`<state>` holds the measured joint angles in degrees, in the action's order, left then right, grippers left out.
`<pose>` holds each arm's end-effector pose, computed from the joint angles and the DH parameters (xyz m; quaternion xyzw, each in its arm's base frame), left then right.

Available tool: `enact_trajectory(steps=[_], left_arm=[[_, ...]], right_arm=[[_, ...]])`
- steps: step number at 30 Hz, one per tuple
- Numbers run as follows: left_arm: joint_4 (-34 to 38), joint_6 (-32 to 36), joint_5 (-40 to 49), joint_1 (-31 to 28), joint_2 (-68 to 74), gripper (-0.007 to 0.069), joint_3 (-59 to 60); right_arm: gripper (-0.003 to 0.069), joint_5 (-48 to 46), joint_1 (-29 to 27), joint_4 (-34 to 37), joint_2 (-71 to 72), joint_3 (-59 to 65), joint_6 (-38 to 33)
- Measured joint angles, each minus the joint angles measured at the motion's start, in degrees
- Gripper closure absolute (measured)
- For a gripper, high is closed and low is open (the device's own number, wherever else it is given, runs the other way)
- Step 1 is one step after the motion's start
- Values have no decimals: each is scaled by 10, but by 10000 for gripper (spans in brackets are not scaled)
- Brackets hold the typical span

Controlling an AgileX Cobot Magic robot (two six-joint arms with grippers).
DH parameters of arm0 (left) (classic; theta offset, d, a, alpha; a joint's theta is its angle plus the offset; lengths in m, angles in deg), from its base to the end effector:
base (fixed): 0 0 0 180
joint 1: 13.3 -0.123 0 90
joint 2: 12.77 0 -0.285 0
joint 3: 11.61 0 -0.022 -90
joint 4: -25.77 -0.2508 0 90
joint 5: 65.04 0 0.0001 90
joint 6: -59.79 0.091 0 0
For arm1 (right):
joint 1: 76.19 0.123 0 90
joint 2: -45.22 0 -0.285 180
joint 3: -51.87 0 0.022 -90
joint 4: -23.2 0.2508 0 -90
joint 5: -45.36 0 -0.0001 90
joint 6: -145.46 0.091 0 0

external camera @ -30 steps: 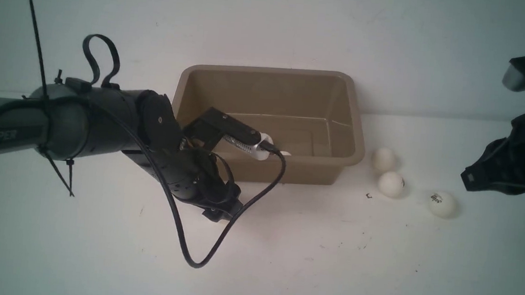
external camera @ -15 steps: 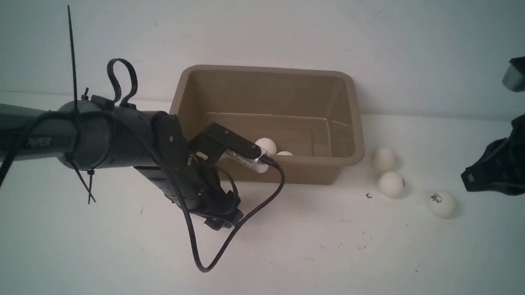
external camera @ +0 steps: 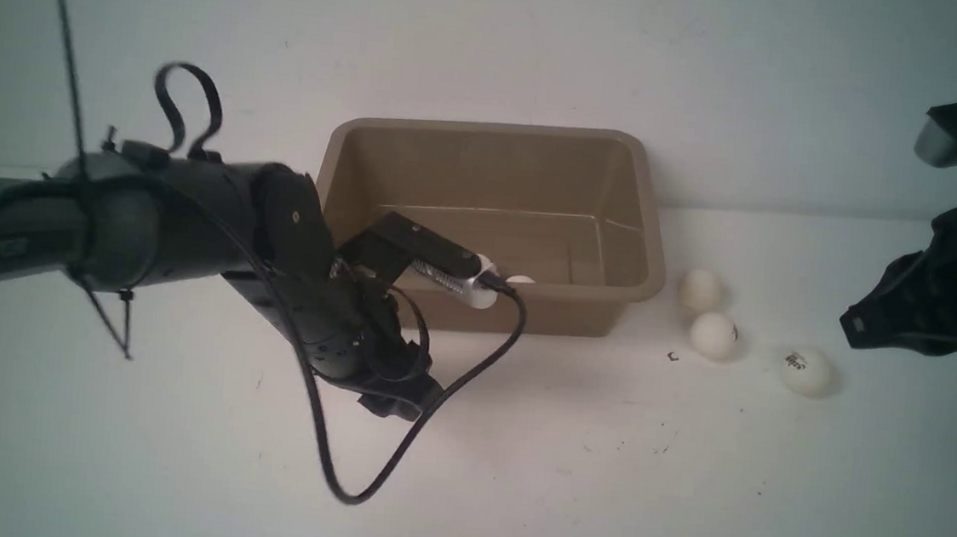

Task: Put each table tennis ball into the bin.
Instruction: Use the left arm to clamp the table tennis ball closest to it, then use the left arm to put the table tennis ball into the box

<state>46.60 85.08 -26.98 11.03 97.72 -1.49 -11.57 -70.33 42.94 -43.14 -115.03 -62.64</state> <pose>0.3213 -0.1672 0.1996 0.2973 0.9274 -0.1343 0.1831 0.2723 0.0539 0.2994 -0.2205 0.9445 0.1200 0.2118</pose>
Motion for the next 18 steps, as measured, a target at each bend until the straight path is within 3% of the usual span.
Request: enact_trajectory(steps=[6, 10, 15, 18], left_arm=[[-2, -8, -49, 21, -75, 272, -19], [-48, -44, -82, -4, -56, 272, -117], [-112, -72, -13, -27, 41, 272, -230], [-156, -75, 84, -31, 143, 272, -329]], right_arm=[[659, 5, 0, 0, 0, 0, 0], [659, 6, 0, -1, 0, 0, 0], [659, 11, 0, -2, 0, 0, 0], [652, 40, 0, -2, 0, 0, 0]])
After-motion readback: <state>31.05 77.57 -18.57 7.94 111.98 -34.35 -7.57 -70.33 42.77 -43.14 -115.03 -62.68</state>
